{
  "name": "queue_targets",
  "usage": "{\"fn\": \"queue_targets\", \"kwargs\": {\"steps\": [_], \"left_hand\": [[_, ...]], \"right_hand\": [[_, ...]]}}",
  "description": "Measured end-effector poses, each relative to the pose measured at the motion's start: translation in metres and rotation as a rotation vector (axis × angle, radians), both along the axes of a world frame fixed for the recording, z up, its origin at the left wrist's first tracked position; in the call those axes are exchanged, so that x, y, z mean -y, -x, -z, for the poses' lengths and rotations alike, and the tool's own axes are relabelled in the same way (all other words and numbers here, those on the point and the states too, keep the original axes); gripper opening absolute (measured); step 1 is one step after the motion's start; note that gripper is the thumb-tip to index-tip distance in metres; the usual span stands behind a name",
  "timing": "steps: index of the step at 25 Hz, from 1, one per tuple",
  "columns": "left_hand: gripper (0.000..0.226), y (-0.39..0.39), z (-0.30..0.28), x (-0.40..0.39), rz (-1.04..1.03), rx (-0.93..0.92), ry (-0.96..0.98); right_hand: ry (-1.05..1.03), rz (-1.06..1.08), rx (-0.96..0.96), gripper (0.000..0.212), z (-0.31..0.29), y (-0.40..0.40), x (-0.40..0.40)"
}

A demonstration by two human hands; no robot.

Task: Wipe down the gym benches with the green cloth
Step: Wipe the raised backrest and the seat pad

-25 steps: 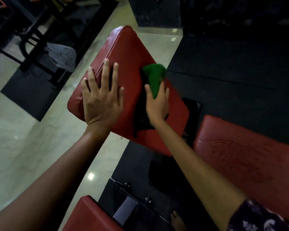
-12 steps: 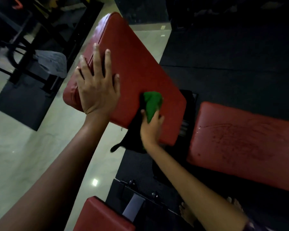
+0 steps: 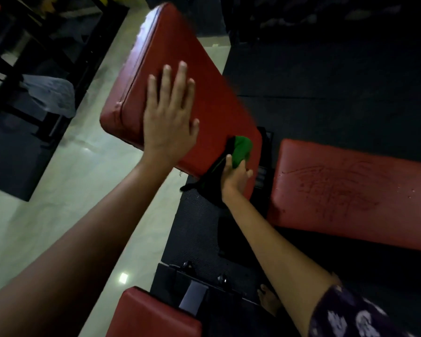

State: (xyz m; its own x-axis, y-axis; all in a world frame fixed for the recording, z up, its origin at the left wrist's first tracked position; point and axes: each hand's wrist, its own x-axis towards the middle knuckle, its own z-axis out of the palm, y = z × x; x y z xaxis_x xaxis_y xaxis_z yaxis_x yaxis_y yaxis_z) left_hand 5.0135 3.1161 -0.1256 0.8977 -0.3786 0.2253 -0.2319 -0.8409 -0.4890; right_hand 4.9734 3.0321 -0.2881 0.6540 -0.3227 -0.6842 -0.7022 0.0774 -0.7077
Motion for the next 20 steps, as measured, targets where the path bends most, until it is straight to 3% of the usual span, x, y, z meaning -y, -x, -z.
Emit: {"fn": "queue_targets", "kwargs": {"steps": [3,7,9,11,13,15,17,20], "left_hand": [[0.066,0.007,0.024,0.0,0.031,0.035,-0.276],[0.063,0.002,0.033,-0.003,0.024,0.156,-0.452],[0.064,0.003,0.041,-0.002,0.014,0.159,-0.342],[0.064,0.009,0.06,0.013,0.017,0.083,-0.062],[0.061,0.018,0.087,0.028,0.054,0.03,0.034],[0.057,0.021,0.111,0.033,0.062,0.012,-0.051],[0.056,0.017,0.126,0.031,0.023,0.02,-0.23],[0.057,0.012,0.136,0.029,-0.01,0.056,-0.412]], "right_hand": [[0.093,-0.086,0.095,0.057,0.012,0.015,-0.004],[0.109,0.012,0.032,0.048,0.067,0.001,0.014],[0.038,0.08,-0.072,0.045,0.091,-0.008,0.029],[-0.019,0.119,-0.132,0.046,0.104,-0.012,0.037],[0.01,0.105,-0.029,0.046,0.104,-0.001,0.027],[0.067,0.053,0.18,0.05,0.1,0.02,0.013],[0.121,0.03,0.259,0.05,0.11,0.021,0.014],[0.046,0.091,-0.009,0.046,0.158,-0.02,0.042]]}}
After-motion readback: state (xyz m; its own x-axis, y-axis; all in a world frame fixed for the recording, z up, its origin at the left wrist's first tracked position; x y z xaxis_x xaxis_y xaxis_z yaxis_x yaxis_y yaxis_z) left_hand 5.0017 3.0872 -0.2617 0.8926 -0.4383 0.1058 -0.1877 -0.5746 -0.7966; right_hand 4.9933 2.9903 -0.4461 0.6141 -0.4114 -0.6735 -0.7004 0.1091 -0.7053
